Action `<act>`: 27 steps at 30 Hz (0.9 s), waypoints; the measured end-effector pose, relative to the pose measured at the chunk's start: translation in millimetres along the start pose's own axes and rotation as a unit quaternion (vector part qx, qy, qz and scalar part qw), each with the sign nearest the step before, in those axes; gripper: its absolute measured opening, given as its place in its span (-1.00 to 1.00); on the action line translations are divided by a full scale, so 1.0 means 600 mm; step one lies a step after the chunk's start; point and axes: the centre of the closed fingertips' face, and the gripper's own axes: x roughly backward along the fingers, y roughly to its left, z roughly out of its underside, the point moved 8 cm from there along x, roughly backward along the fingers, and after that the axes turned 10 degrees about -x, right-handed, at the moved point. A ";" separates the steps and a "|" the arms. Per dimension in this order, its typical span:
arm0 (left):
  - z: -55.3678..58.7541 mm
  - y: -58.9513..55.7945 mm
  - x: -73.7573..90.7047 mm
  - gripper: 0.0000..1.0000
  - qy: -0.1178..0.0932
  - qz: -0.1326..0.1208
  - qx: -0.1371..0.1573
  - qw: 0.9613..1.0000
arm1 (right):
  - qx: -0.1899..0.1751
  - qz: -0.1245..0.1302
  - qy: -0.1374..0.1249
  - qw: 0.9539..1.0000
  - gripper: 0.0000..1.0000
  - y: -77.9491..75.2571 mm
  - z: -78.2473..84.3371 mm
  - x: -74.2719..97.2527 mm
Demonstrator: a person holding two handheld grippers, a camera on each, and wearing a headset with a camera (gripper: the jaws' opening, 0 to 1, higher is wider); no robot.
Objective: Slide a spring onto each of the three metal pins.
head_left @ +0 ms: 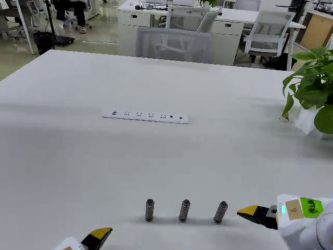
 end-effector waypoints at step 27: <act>0.008 -0.002 0.034 0.99 0.032 -0.039 0.022 0.998 | -0.111 0.112 -0.119 0.980 0.88 0.009 0.083 0.070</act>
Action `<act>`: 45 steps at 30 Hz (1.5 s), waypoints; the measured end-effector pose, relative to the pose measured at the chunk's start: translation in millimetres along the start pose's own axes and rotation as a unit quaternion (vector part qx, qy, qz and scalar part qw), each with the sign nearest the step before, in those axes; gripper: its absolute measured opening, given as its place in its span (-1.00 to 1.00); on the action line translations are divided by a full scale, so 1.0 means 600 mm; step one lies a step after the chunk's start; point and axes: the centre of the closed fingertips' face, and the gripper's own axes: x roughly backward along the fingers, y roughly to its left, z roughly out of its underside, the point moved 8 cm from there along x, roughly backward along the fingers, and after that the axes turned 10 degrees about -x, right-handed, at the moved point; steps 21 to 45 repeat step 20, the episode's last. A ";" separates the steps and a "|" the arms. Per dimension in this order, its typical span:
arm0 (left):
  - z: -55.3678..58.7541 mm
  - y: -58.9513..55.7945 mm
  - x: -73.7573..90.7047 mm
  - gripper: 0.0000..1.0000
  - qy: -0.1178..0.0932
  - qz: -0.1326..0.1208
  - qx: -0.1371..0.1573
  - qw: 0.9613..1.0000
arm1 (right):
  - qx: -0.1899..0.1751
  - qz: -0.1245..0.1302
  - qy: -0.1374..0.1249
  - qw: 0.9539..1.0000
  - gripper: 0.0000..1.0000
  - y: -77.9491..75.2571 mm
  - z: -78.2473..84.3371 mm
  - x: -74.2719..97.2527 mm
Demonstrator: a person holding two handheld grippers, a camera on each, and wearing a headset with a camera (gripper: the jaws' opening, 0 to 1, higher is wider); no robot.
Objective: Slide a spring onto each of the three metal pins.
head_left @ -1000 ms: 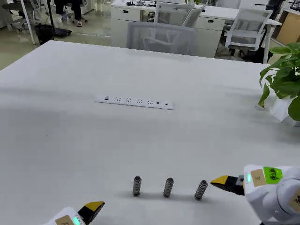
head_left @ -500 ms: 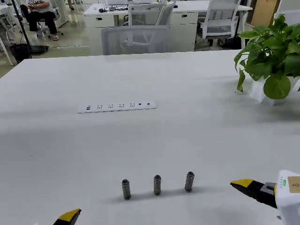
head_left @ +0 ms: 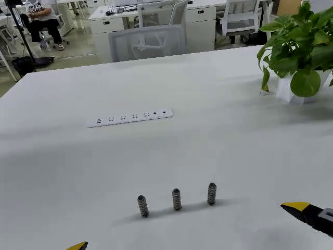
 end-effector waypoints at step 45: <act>-0.006 -0.015 0.002 0.99 -0.006 -0.005 -0.016 1.000 | -0.063 -0.020 -0.023 0.998 0.90 0.002 -0.008 -0.013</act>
